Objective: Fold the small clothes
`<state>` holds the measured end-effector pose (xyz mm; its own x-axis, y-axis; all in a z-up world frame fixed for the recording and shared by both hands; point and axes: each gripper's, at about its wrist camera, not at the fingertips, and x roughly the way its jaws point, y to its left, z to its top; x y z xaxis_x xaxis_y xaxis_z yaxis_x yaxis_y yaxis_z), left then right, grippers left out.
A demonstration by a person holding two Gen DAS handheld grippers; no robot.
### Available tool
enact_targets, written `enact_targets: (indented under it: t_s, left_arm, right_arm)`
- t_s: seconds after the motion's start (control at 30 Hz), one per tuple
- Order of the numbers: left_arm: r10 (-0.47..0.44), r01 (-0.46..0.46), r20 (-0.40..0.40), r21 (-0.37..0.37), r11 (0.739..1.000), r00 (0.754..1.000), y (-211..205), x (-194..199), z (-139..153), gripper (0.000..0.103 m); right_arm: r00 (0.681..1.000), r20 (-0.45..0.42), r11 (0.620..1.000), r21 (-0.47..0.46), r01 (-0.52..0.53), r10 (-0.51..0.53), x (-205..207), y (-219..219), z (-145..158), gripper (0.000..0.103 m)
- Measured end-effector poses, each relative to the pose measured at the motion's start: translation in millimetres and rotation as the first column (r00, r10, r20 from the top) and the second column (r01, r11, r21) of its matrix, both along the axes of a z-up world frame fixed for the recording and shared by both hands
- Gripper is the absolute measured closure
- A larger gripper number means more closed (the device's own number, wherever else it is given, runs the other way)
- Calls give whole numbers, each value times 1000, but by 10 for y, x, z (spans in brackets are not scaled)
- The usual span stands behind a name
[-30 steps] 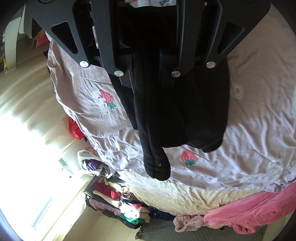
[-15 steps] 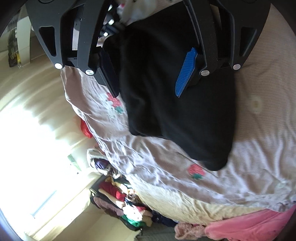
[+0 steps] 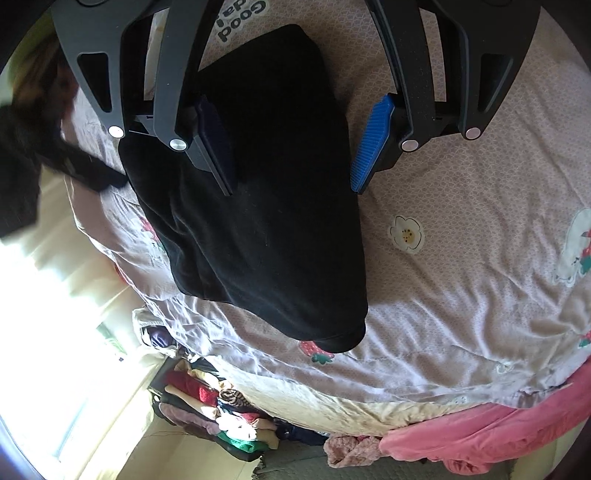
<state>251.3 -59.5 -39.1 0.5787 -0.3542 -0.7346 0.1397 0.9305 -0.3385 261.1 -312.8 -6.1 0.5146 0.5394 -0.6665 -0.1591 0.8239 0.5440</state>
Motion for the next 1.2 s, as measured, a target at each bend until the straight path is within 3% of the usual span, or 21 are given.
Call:
enact_targets:
  t_s: [0.17,0.2,0.23,0.33,0.47,0.6,0.67,0.83,0.97,1.2]
  left_arm:
    - [-16,16,7,14,1000,1000,-22,-35,-7,47]
    - [-18,18,7,17,1000,1000,-32,-48,-11,46]
    - [-22,22,8,15,1000,1000,-39,-47,-9,46]
    - [-30,30,11,12,999,999,-67,-41,9,46]
    - [-64,64,24,6,998,998,-152,-34,45,42]
    - [-67,66,3,39,997,998,-252,10,-7,41]
    - [-68,68,-1,40,997,998,-256,19,-33,40]
    - [-61,61,-5,37,997,998,-229,18,-49,40]
    - [-62,62,-6,26,998,998,-197,-1,-57,40]
    - [-64,64,-1,20,998,998,-123,-144,-52,40]
  right_arm:
    - [996,-84,999,-32,-44,42,358,176,-142,31]
    - [995,-86,998,-32,-56,53,371,217,-152,39]
    - [993,-80,996,-32,-87,85,378,274,-173,79]
    - [989,-13,978,-149,-145,145,373,413,-20,86]
    - [984,100,953,-279,-117,150,325,349,230,86]
    - [990,37,924,-365,-114,137,418,355,-89,79]
    - [991,38,916,-390,-101,125,395,333,-170,66]
    - [988,143,910,-414,-1,66,147,261,88,58]
    - [972,215,943,-333,-22,98,-129,262,397,54]
    - [976,140,930,-352,-109,167,-296,425,243,52]
